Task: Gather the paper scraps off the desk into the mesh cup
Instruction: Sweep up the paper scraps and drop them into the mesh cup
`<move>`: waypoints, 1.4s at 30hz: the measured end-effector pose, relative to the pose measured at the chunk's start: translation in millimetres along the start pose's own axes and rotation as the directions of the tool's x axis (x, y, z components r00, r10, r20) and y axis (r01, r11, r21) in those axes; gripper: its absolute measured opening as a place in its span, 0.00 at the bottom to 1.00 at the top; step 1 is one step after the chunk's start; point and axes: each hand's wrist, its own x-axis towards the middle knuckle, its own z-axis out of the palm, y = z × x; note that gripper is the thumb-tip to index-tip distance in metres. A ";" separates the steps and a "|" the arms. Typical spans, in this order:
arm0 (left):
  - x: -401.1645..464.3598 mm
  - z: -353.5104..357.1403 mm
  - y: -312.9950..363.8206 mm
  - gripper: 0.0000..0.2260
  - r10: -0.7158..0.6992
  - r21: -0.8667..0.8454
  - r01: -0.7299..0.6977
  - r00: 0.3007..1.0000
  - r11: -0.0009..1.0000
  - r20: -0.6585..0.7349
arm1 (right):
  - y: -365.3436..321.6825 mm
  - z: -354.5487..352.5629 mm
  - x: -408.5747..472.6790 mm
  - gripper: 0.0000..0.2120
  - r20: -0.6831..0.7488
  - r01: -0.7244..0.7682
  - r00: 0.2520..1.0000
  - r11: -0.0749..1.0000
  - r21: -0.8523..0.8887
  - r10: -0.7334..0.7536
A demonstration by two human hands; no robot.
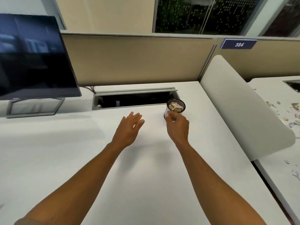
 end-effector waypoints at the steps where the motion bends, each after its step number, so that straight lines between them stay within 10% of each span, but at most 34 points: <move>1: -14.8 -4.9 -8.7 0.22 -0.021 0.005 0.021 1.000 1.000 0.000 | -1.9 7.7 -12.0 0.12 0.034 0.012 0.999 1.000 0.000 -0.012; 24: -304.1 -143.3 -198.1 0.25 -0.299 0.205 0.330 0.939 0.921 -0.171 | -57.2 202.6 -258.5 0.28 0.643 0.399 0.749 0.885 -0.241 -0.162; 34: -405.8 -201.3 -277.6 0.45 -0.403 0.461 0.478 0.878 0.748 -0.258 | -64.0 286.9 -342.0 0.36 0.854 0.690 0.486 0.682 -0.243 -0.187; 42: -433.7 -226.8 -312.7 0.57 -0.518 0.489 0.476 0.854 0.731 -0.057 | -72.9 328.5 -383.3 0.39 0.944 0.824 0.288 0.544 -0.158 -0.162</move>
